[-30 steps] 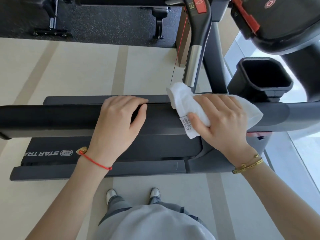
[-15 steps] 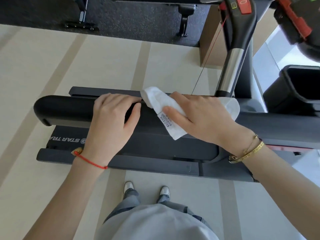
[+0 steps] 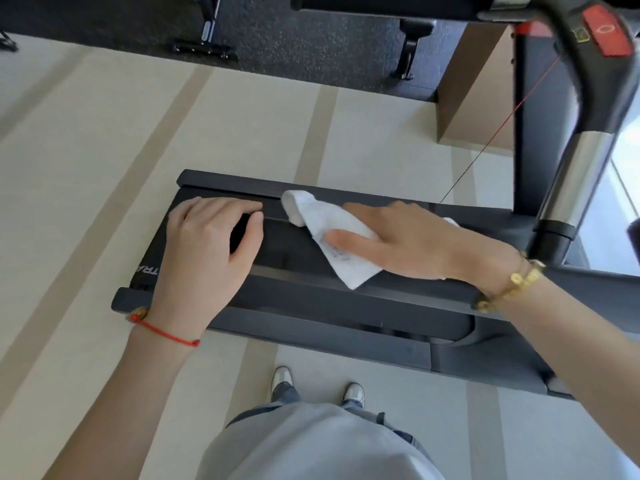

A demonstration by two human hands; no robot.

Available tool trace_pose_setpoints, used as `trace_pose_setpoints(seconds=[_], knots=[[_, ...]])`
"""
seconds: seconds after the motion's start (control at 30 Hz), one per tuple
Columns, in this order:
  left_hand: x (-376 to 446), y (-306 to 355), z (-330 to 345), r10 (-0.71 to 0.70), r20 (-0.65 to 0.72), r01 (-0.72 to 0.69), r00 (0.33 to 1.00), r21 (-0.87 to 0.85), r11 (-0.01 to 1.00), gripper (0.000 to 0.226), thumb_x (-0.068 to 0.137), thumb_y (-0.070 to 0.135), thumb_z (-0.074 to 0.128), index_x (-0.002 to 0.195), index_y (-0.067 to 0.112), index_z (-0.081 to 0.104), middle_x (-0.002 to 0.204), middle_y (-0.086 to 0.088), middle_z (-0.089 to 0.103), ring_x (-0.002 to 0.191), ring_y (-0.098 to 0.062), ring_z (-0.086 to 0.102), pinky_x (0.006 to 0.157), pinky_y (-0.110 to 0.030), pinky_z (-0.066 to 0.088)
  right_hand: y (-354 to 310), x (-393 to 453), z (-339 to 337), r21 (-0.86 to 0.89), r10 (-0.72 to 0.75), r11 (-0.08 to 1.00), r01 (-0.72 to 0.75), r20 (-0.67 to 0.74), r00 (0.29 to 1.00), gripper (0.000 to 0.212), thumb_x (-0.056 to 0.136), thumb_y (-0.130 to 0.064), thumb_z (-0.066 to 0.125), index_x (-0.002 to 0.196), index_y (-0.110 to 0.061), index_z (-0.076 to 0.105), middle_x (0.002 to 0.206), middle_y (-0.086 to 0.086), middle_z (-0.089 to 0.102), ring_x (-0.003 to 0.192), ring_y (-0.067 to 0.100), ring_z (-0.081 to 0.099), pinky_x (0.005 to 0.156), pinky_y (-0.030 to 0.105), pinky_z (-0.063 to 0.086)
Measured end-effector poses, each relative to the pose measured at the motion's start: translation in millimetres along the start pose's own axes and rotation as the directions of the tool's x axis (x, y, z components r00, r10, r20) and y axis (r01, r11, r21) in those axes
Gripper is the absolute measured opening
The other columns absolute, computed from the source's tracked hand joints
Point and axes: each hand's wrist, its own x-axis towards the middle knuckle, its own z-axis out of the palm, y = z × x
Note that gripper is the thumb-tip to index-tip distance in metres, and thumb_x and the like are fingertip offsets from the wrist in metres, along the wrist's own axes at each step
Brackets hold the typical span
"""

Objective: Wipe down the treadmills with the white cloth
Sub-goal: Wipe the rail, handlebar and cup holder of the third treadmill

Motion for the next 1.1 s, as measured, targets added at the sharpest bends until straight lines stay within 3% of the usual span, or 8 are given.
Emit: trace_pose_setpoints(seconds=[0.13,0.37,0.5,0.63,0.73,0.93,1.03,1.1], knots=[[0,-14,-6,-0.039,0.042,0.040,0.998,-0.038,0.998,0.033,0.101,0.031,0.046,0.107,0.012,0.072,0.107,0.000,0.073,0.101,-0.021,0.066,0.098,-0.048,0.046,-1,-2,-4,-0.008,0.036,0.999,-0.036,-0.001,0.999,0.036,0.090,-0.069,0.030,0.085,-0.037,0.045,0.065,-0.014,0.055,0.061,0.005,0.053,0.058,0.024,0.033],[-1,-26,-14,-0.052,0.061,0.058,0.997,-0.100,0.993,0.033,0.101,0.027,0.045,0.107,0.006,0.069,0.106,-0.003,0.070,0.099,-0.020,0.061,0.091,-0.028,0.046,-51,72,3,0.277,-0.004,0.960,-0.049,0.186,0.982,0.031,0.098,-0.060,0.031,0.093,-0.041,0.055,0.098,-0.010,0.063,0.096,0.013,0.058,0.090,0.028,0.043],[0,-39,-19,-0.106,0.086,0.116,0.991,-0.126,0.985,0.035,0.100,0.031,0.045,0.109,0.006,0.068,0.106,-0.002,0.069,0.099,-0.018,0.061,0.086,-0.016,0.040,-64,89,8,0.252,0.016,0.965,-0.068,0.202,0.979,0.045,0.099,-0.061,0.027,0.120,-0.033,0.055,0.110,-0.008,0.063,0.103,0.014,0.057,0.093,0.028,0.042],[2,-42,-21,-0.067,0.133,0.091,0.989,-0.180,0.979,0.036,0.101,0.032,0.044,0.112,0.009,0.069,0.106,0.001,0.070,0.097,-0.014,0.061,0.083,-0.017,0.042,-63,57,8,0.025,0.030,0.999,-0.031,0.048,0.998,0.043,0.094,-0.066,0.026,0.107,-0.033,0.049,0.078,-0.012,0.060,0.071,0.008,0.057,0.062,0.025,0.037],[3,-44,-22,-0.060,0.142,0.090,0.988,-0.223,0.971,0.038,0.100,0.034,0.043,0.112,0.010,0.069,0.105,0.002,0.070,0.095,-0.012,0.061,0.083,-0.018,0.044,-57,26,21,-0.292,-0.055,0.956,-0.011,-0.218,0.974,0.052,0.093,-0.068,0.020,0.119,-0.031,0.045,0.085,-0.011,0.061,0.067,0.012,0.056,0.054,0.026,0.030],[2,-49,-20,-0.026,0.119,0.051,0.993,-0.212,0.976,0.040,0.097,0.028,0.039,0.110,0.004,0.068,0.101,-0.004,0.069,0.090,-0.008,0.055,0.081,-0.017,0.041,-69,36,58,-0.488,-0.252,0.873,0.021,-0.412,0.876,0.057,0.101,-0.056,0.031,0.131,-0.013,0.053,0.114,0.006,0.063,0.079,0.030,0.059,0.067,0.039,0.048],[0,-52,-21,-0.047,0.128,0.078,0.991,-0.254,0.964,0.044,0.093,0.025,0.034,0.111,0.002,0.067,0.102,-0.006,0.069,0.092,-0.010,0.055,0.081,-0.011,0.039,-81,45,72,-0.520,-0.265,0.853,-0.044,-0.503,0.823,0.056,0.101,-0.054,0.035,0.133,-0.012,0.054,0.118,0.011,0.062,0.083,0.032,0.058,0.073,0.045,0.049],[-1,-54,-21,-0.021,0.147,0.059,0.989,-0.258,0.964,0.039,0.097,0.023,0.037,0.113,0.005,0.067,0.108,-0.003,0.069,0.100,-0.015,0.060,0.087,-0.019,0.045,-74,31,81,-0.577,-0.285,0.809,-0.110,-0.550,0.785,0.055,0.100,-0.054,0.040,0.136,-0.013,0.054,0.122,0.013,0.062,0.094,0.034,0.061,0.082,0.047,0.050]])
